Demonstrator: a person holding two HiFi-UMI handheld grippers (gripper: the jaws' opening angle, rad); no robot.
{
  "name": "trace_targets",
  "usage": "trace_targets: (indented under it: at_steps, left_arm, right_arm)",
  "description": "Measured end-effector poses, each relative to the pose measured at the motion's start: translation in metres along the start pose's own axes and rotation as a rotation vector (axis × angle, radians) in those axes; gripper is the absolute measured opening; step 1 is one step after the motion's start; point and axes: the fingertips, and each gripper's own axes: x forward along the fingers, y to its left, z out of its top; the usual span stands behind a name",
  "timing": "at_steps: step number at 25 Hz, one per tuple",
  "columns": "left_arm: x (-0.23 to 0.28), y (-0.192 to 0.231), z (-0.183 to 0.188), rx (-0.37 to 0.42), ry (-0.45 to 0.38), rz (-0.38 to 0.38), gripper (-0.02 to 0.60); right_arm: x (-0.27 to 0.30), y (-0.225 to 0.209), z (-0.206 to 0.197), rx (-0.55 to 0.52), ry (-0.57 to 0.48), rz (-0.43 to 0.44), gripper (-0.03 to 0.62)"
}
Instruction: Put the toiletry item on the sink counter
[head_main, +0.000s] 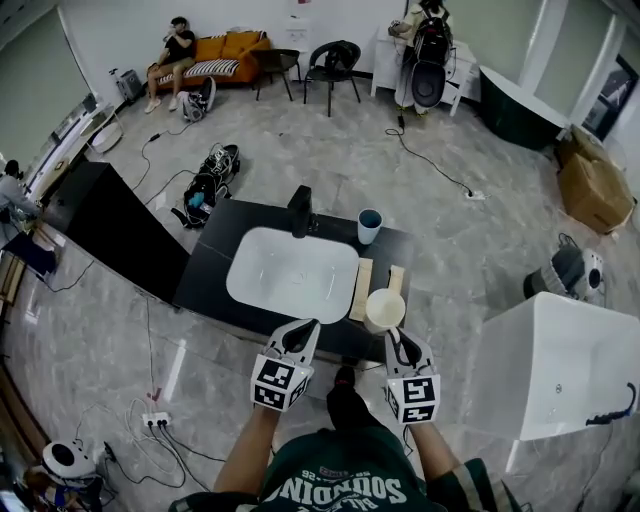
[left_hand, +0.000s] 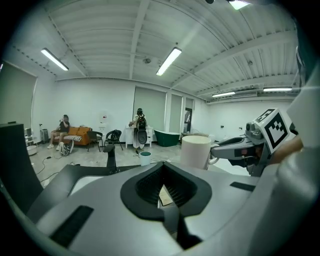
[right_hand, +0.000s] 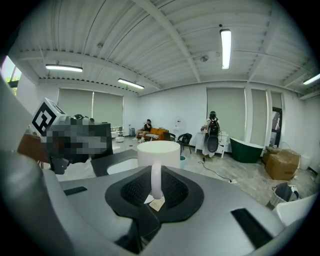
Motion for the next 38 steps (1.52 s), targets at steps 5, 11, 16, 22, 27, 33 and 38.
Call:
trace_targets:
  at_steps: [5,11,16,22,27,33,38]
  left_arm:
    - [0.057,0.026,0.025,0.020,0.012,-0.017,0.011]
    - [0.119,0.042,0.044,0.014,0.018,-0.046,0.011]
    - [0.155,0.049,0.056,0.006,0.016,-0.063,0.011]
    - [0.183,0.057,0.057,0.009,0.021,-0.091,0.011]
    - [0.200,0.073,0.054,0.018,0.034,-0.120,0.011]
    - [0.217,0.083,0.051,0.021,0.044,-0.156,0.011]
    - [0.224,0.096,0.042,0.005,0.070,-0.160,0.011]
  right_arm:
    - [0.048,-0.033,0.011,0.018,-0.001,-0.010,0.075]
    - [0.089,-0.075,0.017,0.041,0.005,-0.027,0.075]
    - [0.113,-0.097,0.023,0.042,0.010,-0.028,0.075]
    - [0.137,-0.111,0.018,0.065,0.025,-0.050,0.075]
    - [0.159,-0.115,0.016,0.076,0.044,-0.075,0.075]
    - [0.182,-0.126,0.011,0.097,0.063,-0.114,0.075]
    - [0.202,-0.134,0.002,0.131,0.095,-0.133,0.075]
